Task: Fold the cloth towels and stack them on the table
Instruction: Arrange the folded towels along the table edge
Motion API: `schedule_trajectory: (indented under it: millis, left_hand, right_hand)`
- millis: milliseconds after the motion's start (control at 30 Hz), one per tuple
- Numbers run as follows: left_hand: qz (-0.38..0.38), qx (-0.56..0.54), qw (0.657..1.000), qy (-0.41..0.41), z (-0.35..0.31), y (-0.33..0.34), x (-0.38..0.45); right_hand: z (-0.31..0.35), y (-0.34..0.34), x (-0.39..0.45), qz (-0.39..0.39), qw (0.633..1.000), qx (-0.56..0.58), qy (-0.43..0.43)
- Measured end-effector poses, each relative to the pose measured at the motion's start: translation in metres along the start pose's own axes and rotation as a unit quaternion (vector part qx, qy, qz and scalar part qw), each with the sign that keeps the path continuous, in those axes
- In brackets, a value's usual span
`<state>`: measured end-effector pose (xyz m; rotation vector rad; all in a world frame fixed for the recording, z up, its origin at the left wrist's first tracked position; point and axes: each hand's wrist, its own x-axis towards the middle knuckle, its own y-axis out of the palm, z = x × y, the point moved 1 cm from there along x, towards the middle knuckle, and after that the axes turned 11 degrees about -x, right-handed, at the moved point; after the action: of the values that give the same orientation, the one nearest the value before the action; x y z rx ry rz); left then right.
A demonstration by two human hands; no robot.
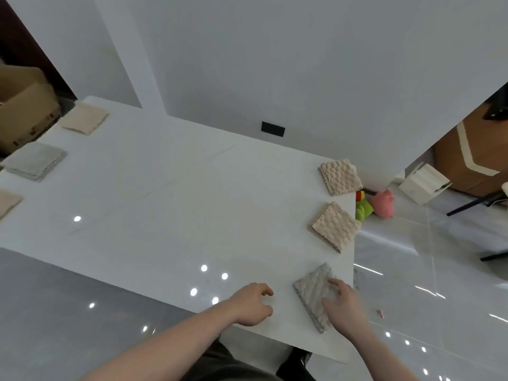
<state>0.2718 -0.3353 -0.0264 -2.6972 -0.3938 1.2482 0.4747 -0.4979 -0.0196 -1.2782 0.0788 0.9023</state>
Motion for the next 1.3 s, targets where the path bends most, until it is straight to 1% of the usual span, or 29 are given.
schedule_trajectory:
  millis: [133,300,367,567,700,800,900,967,1067,1200,1300]
  left_hand:
    - [-0.032,-0.106,0.991,-0.07,-0.017,0.049,0.024]
    - [-0.063,-0.224,0.963,-0.135,-0.031,0.101,0.05]
    - [-0.063,-0.252,0.954,-0.149,-0.038,0.116,0.055]
    - [-0.057,-0.268,0.95,-0.151,-0.047,0.135,0.059]
    - [-0.081,-0.29,0.945,-0.129,-0.044,0.134,0.066]
    - [-0.094,-0.29,0.946,-0.112,-0.044,0.131,0.065]
    - [-0.117,-0.283,0.949,-0.077,-0.045,0.13,0.064]
    - [-0.127,-0.261,0.956,-0.049,-0.047,0.129,0.064]
    - [-0.129,-0.219,0.966,-0.035,-0.044,0.127,0.065]
    - [-0.13,-0.174,0.975,-0.046,-0.037,0.126,0.066]
    - [-0.114,-0.141,0.982,-0.049,-0.033,0.127,0.064]
  right_hand:
    - [-0.038,-0.017,0.029,0.046,0.999,-0.028,-0.005]
    - [-0.072,-0.029,0.06,0.125,0.991,-0.039,-0.023]
    - [-0.077,-0.033,0.066,0.149,0.988,-0.039,-0.027]
    - [-0.065,-0.04,0.069,0.212,0.977,-0.008,-0.013]
    - [-0.064,-0.031,0.061,0.223,0.975,-0.001,-0.009]
    - [-0.071,-0.023,0.057,0.235,0.972,0.0,0.009]
    - [-0.082,-0.013,0.052,0.242,0.969,0.039,0.035]
    - [-0.084,-0.01,0.047,0.235,0.968,0.067,0.05]
    - [-0.085,-0.004,0.038,0.225,0.966,0.101,0.076]
    - [-0.091,0.006,0.032,0.216,0.97,0.073,0.089]
    - [-0.111,0.021,0.04,0.18,0.979,0.028,0.091]
